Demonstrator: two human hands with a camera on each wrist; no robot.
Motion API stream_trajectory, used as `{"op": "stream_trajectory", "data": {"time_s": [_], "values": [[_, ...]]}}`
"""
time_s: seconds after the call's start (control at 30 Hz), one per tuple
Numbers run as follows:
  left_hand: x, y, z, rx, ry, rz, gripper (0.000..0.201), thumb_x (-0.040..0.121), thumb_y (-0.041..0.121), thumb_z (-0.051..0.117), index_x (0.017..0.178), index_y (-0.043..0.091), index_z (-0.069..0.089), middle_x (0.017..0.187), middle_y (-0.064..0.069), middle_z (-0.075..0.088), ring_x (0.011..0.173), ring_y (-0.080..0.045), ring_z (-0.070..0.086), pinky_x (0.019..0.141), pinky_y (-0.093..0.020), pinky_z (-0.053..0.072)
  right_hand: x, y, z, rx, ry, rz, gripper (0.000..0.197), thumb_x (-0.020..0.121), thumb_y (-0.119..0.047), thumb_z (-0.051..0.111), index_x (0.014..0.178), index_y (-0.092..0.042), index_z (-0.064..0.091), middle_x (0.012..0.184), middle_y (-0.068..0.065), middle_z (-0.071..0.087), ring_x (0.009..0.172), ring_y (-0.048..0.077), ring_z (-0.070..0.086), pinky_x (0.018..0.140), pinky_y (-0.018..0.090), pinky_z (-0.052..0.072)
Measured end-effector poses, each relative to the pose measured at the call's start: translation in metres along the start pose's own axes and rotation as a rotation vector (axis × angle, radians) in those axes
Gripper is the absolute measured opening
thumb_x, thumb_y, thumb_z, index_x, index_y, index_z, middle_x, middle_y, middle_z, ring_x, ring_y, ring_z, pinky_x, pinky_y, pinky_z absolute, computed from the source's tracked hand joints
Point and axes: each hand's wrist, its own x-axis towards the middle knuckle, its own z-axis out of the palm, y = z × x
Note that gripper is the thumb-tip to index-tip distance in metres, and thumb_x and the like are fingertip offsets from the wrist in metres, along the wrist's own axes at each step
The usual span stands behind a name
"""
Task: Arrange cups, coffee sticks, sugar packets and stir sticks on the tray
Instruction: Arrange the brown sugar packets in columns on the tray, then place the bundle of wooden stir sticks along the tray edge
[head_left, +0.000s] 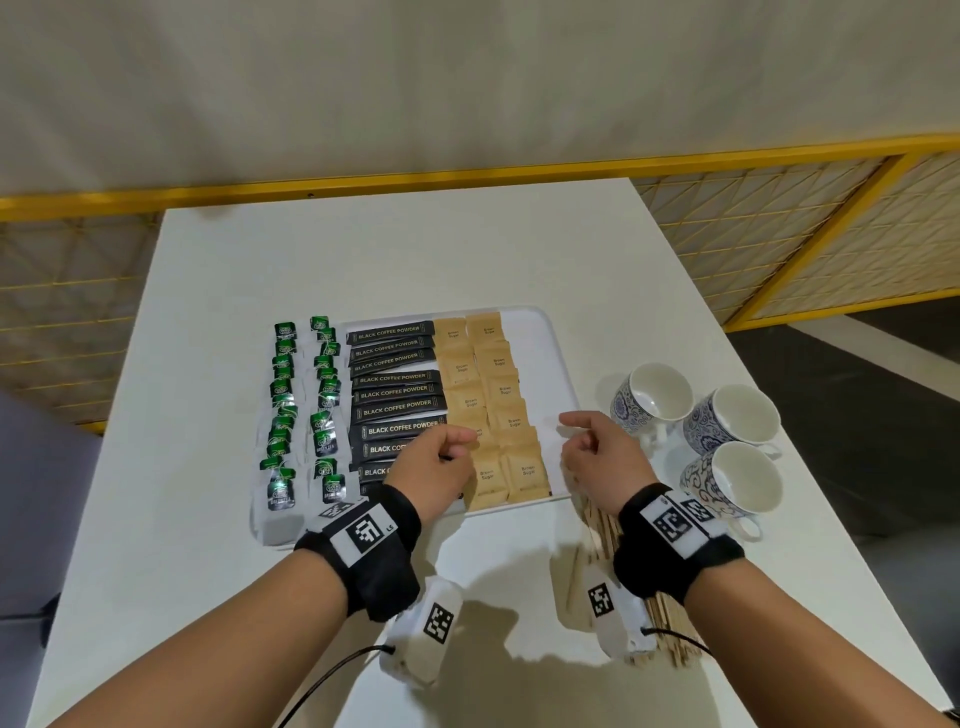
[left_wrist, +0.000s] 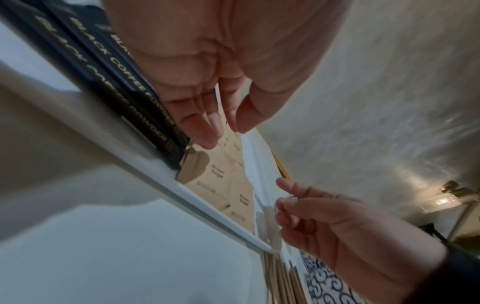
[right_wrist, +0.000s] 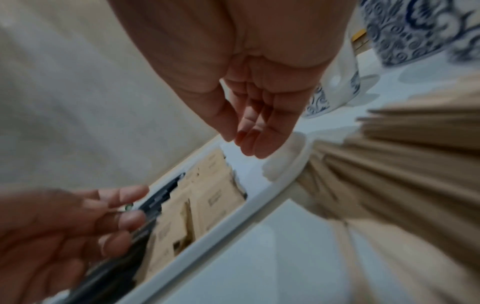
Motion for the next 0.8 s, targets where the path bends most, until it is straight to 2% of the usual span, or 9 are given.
{"op": "stream_trajectory", "data": {"time_s": [0.07, 0.17, 0.27, 0.33, 0.4, 0.53, 0.63, 0.73, 0.8], "values": [[-0.008, 0.000, 0.003, -0.016, -0.069, -0.011, 0.022, 0.092, 0.004, 0.050, 0.106, 0.018, 0.061, 0.091, 0.005, 0.061, 0.072, -0.009, 0.059, 0.063, -0.021, 0.051, -0.013, 0.006, -0.019, -0.028, 0.003, -0.046, 0.030, 0.091, -0.009, 0.046, 0.106, -0.031, 0.060, 0.081, -0.007, 0.064, 0.072, 0.017, 0.063, 0.067, 0.027, 0.053], [-0.020, -0.005, 0.014, 0.022, -0.173, -0.047, 0.019, 0.094, 0.007, 0.049, 0.100, 0.019, 0.062, 0.091, 0.001, 0.063, 0.074, -0.012, 0.060, 0.058, -0.018, 0.050, -0.039, 0.028, -0.044, -0.107, 0.011, -0.075, 0.024, 0.092, -0.012, 0.051, 0.098, -0.032, 0.064, 0.084, -0.007, 0.069, 0.075, 0.016, 0.065, 0.068, 0.023, 0.049], [-0.031, -0.012, 0.031, 0.036, -0.207, -0.097, 0.019, 0.094, 0.006, 0.048, 0.098, 0.019, 0.062, 0.090, 0.000, 0.061, 0.074, -0.013, 0.059, 0.057, -0.016, 0.050, -0.070, 0.055, -0.057, -0.179, 0.002, -0.085, 0.026, 0.093, -0.009, 0.050, 0.097, -0.029, 0.066, 0.095, -0.015, 0.068, 0.086, 0.003, 0.063, 0.071, 0.014, 0.044], [-0.039, -0.016, 0.042, 0.047, -0.215, -0.136, 0.020, 0.093, 0.007, 0.047, 0.099, 0.019, 0.061, 0.087, 0.000, 0.060, 0.074, -0.013, 0.058, 0.061, -0.018, 0.052, -0.088, 0.075, -0.062, -0.219, -0.012, -0.068, 0.027, 0.092, -0.011, 0.050, 0.098, -0.032, 0.065, 0.097, -0.016, 0.065, 0.088, -0.002, 0.059, 0.072, 0.013, 0.042], [-0.044, -0.021, 0.053, 0.067, -0.229, -0.168, 0.019, 0.093, 0.009, 0.048, 0.100, 0.021, 0.061, 0.087, 0.001, 0.060, 0.077, -0.014, 0.058, 0.072, -0.023, 0.054, -0.100, 0.094, -0.068, -0.244, -0.011, -0.042, 0.026, 0.091, -0.012, 0.051, 0.100, -0.034, 0.063, 0.098, -0.012, 0.062, 0.086, 0.000, 0.058, 0.073, 0.017, 0.045], [-0.053, -0.019, 0.073, 0.071, -0.248, -0.202, 0.022, 0.092, 0.011, 0.049, 0.109, 0.020, 0.059, 0.099, 0.000, 0.060, 0.086, -0.018, 0.059, 0.088, -0.033, 0.052, -0.112, 0.115, -0.080, -0.265, 0.023, -0.006, 0.029, 0.089, -0.010, 0.054, 0.108, -0.031, 0.058, 0.100, -0.007, 0.055, 0.086, 0.005, 0.056, 0.077, 0.023, 0.044], [-0.058, -0.013, 0.088, 0.078, -0.234, -0.200, 0.027, 0.092, 0.012, 0.051, 0.118, 0.017, 0.056, 0.101, 0.002, 0.059, 0.091, -0.019, 0.060, 0.090, -0.034, 0.051, -0.113, 0.125, -0.084, -0.255, 0.047, -0.008, 0.031, 0.088, -0.011, 0.055, 0.117, -0.023, 0.060, 0.100, -0.007, 0.054, 0.086, 0.004, 0.054, 0.077, 0.021, 0.041], [-0.062, -0.009, 0.103, 0.074, -0.217, -0.192, 0.034, 0.092, 0.010, 0.052, 0.127, 0.012, 0.052, 0.097, 0.002, 0.057, 0.083, -0.016, 0.057, 0.089, -0.033, 0.050, -0.110, 0.125, -0.084, -0.260, 0.040, -0.023, 0.035, 0.090, -0.016, 0.055, 0.124, -0.020, 0.057, 0.106, -0.005, 0.054, 0.087, 0.002, 0.052, 0.078, 0.019, 0.039], [-0.065, -0.007, 0.112, 0.070, -0.197, -0.192, 0.042, 0.092, 0.010, 0.053, 0.134, 0.010, 0.048, 0.098, 0.001, 0.057, 0.085, -0.018, 0.057, 0.092, -0.034, 0.048, -0.106, 0.122, -0.083, -0.264, 0.027, -0.002, 0.039, 0.091, -0.021, 0.055, 0.129, -0.019, 0.053, 0.112, -0.002, 0.053, 0.090, 0.007, 0.055, 0.081, 0.020, 0.040]]}}
